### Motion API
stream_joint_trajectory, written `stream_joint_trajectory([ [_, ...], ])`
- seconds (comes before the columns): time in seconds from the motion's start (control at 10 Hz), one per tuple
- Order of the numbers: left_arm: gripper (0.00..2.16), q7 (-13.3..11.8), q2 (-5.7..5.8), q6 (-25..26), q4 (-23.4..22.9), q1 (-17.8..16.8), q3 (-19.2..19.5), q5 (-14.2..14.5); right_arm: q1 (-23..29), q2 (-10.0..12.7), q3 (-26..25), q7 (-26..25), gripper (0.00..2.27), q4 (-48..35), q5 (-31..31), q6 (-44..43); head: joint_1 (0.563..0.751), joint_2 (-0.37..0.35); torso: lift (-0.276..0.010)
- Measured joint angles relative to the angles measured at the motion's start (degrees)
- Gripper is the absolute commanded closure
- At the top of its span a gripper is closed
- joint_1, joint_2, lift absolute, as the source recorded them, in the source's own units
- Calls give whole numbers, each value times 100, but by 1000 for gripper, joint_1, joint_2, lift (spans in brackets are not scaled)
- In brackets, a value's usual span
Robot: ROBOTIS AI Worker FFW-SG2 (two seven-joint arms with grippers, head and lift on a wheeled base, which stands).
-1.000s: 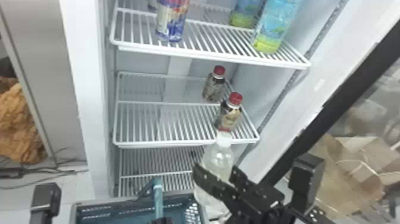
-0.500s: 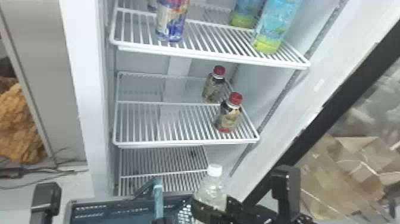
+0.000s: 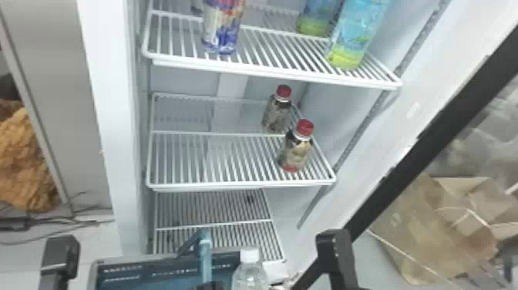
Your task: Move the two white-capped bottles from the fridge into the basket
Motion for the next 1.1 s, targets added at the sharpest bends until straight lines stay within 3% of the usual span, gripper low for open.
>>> stream_joint_trajectory([
  [0.2, 1154, 0, -5, -4, 1, 3, 11, 0, -108, -27, 49, -1, 354, 114, -64, 125, 695, -350, -260],
  [0.5, 1154, 1, -3, -5, 2, 21, 23, -1, 33, 26, 26, -56, 286, -113, 169, -331, 695, -350, -260],
  [0.8, 1154, 0, -3, -10, 0, 24, 28, 0, 394, 179, -67, -171, 288, -400, 591, -1976, 695, -350, -260],
  [1.1, 1154, 0, -9, -7, -1, 24, 31, 0, 722, 217, 4, -390, 286, -166, 406, -4330, 695, -350, -260],
])
